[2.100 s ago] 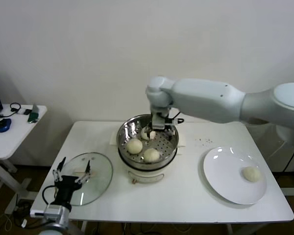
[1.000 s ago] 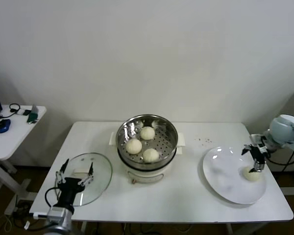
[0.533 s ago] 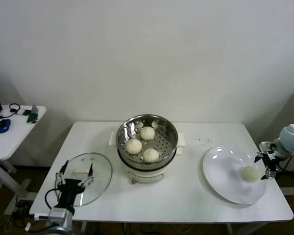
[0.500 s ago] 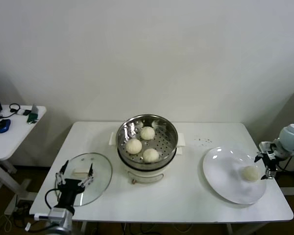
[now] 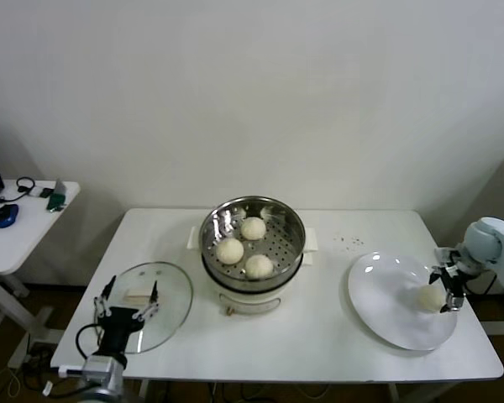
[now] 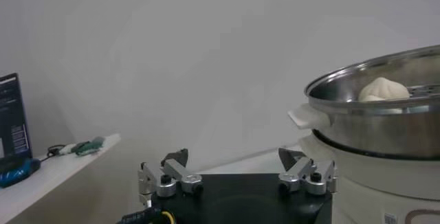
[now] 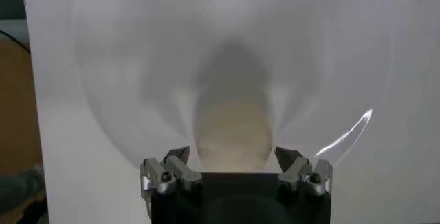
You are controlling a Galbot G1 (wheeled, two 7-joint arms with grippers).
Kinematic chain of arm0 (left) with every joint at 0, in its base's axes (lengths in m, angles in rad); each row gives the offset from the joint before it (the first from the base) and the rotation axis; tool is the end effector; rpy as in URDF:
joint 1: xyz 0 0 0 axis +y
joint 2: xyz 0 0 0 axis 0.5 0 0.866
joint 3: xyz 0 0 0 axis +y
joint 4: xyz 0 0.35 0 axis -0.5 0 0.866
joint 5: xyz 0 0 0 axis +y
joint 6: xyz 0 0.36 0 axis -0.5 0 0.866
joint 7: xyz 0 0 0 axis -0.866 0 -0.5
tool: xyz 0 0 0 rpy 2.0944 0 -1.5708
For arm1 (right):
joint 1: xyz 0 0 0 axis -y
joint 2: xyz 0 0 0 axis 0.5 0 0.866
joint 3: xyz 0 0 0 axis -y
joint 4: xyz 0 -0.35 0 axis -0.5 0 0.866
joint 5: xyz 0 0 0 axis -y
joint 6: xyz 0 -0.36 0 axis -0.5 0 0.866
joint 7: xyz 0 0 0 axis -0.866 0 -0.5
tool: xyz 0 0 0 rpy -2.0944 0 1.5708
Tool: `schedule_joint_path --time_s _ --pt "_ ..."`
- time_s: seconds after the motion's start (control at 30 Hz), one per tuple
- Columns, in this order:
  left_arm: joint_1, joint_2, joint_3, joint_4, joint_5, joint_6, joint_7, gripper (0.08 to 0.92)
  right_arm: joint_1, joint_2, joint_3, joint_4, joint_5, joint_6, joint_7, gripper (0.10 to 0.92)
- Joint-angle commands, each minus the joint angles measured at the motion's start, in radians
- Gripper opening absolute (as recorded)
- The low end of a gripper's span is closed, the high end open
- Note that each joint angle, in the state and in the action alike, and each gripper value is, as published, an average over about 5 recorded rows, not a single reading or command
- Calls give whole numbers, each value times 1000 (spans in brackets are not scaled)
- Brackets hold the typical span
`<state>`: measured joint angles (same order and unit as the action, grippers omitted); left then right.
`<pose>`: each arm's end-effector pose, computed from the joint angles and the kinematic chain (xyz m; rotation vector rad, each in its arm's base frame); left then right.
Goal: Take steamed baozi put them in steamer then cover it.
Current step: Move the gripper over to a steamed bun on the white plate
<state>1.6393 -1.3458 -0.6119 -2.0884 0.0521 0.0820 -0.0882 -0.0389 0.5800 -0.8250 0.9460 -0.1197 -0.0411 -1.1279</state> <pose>0.1685 0.0652 -0.3078 0.0809 -2.9761 -0.4468 0.4957 -0.3128 -0.2365 1.0867 -1.2664 1.2040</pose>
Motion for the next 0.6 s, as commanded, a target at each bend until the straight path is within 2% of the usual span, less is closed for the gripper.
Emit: schedule_joint_path --time_s 0.03,0.2,0.43,0.6 --pt "-5 1 1 4 1 3 -4 823 -15 45 20 -54 -19 9 -10 823" --pt "-12 2 2 6 1 11 -13 823 -12 53 11 -55 -16 9 -22 822" --pt "-13 -6 5 8 1 11 -13 823 14 54 -21 -60 4 7 -25 752" --pt "-11 -7 4 5 0 8 -11 823 67 40 -77 -42 61 -11 -19 730"
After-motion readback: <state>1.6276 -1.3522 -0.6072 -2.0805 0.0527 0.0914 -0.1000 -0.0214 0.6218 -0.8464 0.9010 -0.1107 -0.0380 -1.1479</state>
